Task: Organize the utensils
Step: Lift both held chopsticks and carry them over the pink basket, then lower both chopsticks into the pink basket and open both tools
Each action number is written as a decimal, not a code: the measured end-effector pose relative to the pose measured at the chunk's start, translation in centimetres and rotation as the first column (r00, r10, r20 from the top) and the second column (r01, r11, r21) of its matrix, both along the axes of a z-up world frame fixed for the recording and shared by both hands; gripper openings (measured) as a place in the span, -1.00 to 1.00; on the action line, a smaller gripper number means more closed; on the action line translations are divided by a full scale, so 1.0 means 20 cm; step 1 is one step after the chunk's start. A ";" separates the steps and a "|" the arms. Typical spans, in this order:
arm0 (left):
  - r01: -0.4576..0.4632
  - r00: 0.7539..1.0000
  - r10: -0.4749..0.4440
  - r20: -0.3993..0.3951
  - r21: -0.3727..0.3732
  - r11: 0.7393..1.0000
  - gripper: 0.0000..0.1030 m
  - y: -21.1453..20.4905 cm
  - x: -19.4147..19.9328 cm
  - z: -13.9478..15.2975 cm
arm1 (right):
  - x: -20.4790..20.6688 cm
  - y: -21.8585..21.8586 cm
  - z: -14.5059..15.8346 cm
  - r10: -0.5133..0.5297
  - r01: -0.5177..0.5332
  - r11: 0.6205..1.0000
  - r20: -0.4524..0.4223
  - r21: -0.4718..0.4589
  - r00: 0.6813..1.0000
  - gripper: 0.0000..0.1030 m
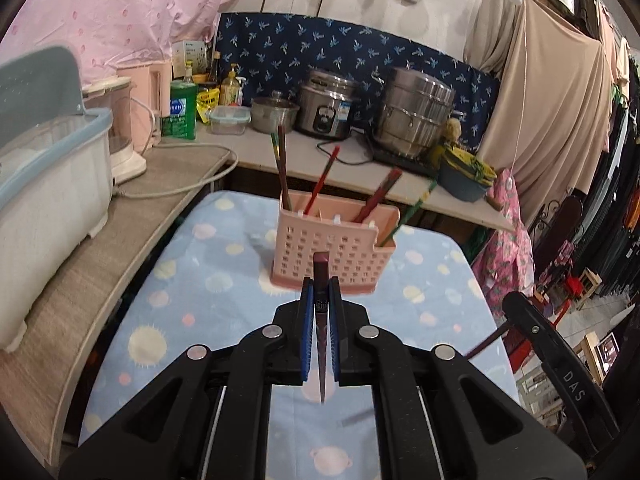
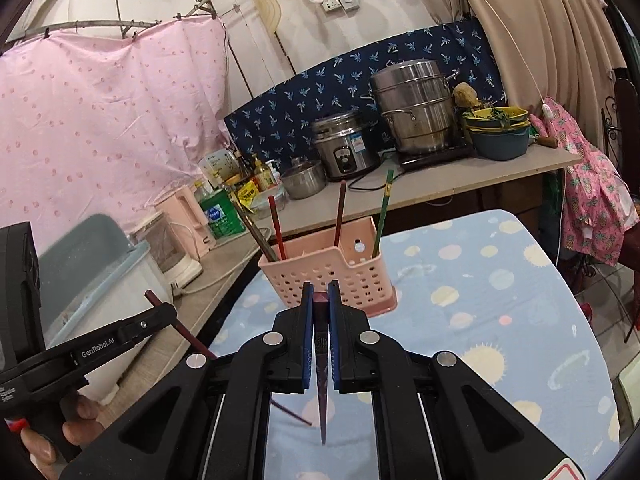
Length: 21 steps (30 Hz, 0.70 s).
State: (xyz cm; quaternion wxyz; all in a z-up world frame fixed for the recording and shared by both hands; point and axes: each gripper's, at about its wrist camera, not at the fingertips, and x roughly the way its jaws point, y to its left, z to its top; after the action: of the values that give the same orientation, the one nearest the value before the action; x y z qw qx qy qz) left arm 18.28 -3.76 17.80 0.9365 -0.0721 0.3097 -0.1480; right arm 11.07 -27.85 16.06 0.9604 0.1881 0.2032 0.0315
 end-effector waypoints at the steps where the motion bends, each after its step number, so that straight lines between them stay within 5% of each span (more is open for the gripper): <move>1: -0.002 1.000 0.002 0.011 -0.003 1.000 -0.87 0.00 0.03 0.03 | 0.03 -0.02 0.03 0.001 -0.001 1.000 0.009 0.007 1.000 -0.87; 13: -0.054 0.983 0.063 0.173 -0.056 0.997 -0.87 -0.04 0.37 0.45 | 0.41 -0.19 0.44 -0.042 0.030 0.997 0.162 0.074 0.986 -0.87; 21: -0.091 0.966 0.099 0.238 -0.043 0.995 -0.87 -0.11 0.61 0.56 | 0.70 -0.25 0.61 -0.081 0.061 0.993 0.213 0.099 0.974 -0.87</move>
State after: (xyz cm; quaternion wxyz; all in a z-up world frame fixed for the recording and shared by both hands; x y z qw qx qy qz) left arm 30.48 -5.96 29.05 0.9718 -0.0834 0.1879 -0.1155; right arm 24.97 -32.89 28.20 0.9677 0.2345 0.0891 0.0268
